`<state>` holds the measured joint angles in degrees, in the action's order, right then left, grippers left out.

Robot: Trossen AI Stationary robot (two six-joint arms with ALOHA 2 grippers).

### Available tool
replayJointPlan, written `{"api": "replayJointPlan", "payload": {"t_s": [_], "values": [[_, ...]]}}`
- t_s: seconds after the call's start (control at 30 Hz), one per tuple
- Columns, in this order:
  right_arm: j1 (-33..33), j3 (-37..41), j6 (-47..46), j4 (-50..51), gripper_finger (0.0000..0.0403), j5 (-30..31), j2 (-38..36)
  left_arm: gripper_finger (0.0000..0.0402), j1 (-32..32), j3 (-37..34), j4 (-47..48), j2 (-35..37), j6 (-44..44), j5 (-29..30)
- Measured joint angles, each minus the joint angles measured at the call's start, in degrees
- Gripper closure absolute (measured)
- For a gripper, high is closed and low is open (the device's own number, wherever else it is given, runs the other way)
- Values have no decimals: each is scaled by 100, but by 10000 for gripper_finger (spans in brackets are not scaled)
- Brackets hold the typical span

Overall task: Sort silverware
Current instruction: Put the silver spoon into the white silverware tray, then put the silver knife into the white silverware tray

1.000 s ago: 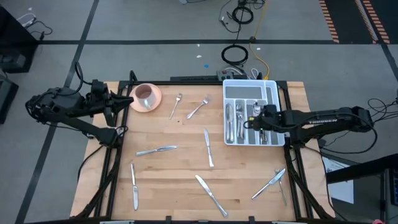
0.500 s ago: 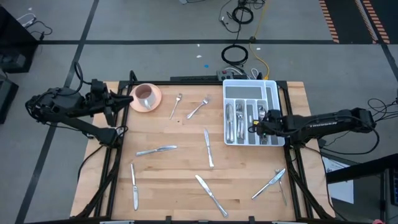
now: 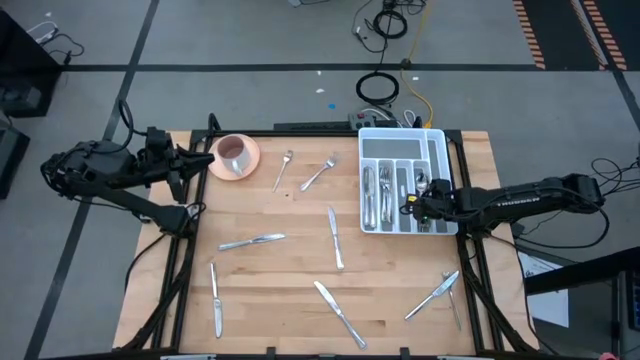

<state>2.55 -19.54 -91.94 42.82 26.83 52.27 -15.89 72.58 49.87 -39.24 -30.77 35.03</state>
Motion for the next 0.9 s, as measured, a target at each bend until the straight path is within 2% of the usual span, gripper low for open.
{"api": "replayJointPlan", "payload": {"t_s": [0.23,0.47,0.57,0.77,0.9], "values": [[-2,11,570,-133,266,-37,-1,361,1,0,39,-30,-38,-35],[-2,-507,1344,123,217,6,-108,360,1,0,37,-522,419,-788],[-6,-834,1616,721,204,9,-117,347,-1,0,128,-906,457,-1031],[-4,-1378,2242,1083,189,37,-117,285,-1,-4,1502,-1708,-4,-1152],[-4,-1530,2406,1081,189,48,-121,244,-1,-92,2564,-2218,-735,-1627]]}}
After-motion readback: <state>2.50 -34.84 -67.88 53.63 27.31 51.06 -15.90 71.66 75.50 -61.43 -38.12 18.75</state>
